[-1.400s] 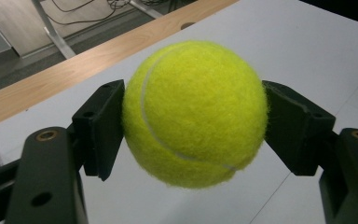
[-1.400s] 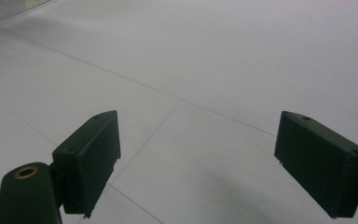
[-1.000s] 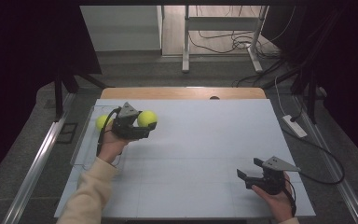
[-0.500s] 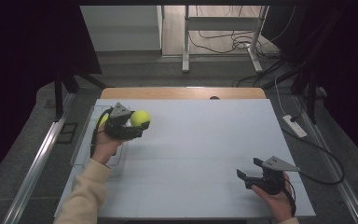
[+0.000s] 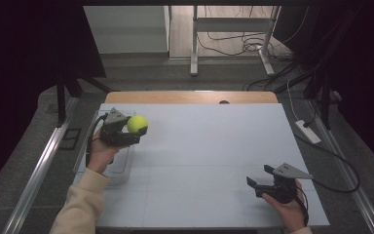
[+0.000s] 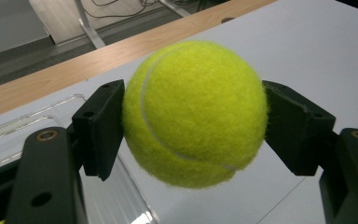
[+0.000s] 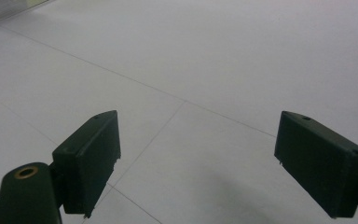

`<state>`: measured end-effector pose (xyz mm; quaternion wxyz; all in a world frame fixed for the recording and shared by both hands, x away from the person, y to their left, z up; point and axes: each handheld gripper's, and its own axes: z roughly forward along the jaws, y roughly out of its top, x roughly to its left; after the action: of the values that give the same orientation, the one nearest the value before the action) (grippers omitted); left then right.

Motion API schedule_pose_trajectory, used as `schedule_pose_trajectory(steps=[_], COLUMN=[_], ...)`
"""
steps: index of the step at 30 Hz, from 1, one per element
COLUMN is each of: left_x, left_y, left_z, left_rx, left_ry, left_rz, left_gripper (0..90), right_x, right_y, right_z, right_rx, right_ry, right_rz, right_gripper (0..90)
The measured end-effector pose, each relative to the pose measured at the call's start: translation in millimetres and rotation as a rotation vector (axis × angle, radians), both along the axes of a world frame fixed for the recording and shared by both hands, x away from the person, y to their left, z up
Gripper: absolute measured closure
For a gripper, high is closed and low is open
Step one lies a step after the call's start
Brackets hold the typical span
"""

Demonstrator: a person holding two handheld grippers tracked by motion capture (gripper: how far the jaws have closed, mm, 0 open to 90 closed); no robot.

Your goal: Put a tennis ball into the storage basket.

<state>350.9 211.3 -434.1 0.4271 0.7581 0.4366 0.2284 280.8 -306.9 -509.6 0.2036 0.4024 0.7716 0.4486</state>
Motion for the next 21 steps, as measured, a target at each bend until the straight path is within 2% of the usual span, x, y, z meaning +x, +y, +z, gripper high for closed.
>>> schedule_pose_trajectory(steps=[13,21], left_x=[-6.7,-10.6], left_y=[22.7,37.0], left_z=[-0.2,-2.7], left_rx=[-0.002,-0.019], left_ry=[0.003,0.003], left_rz=[0.051,0.083], left_gripper=[27.0,27.0], right_x=[1.7,2.0], right_y=[2.1,1.7], right_z=[-0.2,-0.2], right_rx=[0.000,0.003], right_ry=[0.000,0.000], right_rz=[0.008,0.005], right_gripper=[14.4,14.4])
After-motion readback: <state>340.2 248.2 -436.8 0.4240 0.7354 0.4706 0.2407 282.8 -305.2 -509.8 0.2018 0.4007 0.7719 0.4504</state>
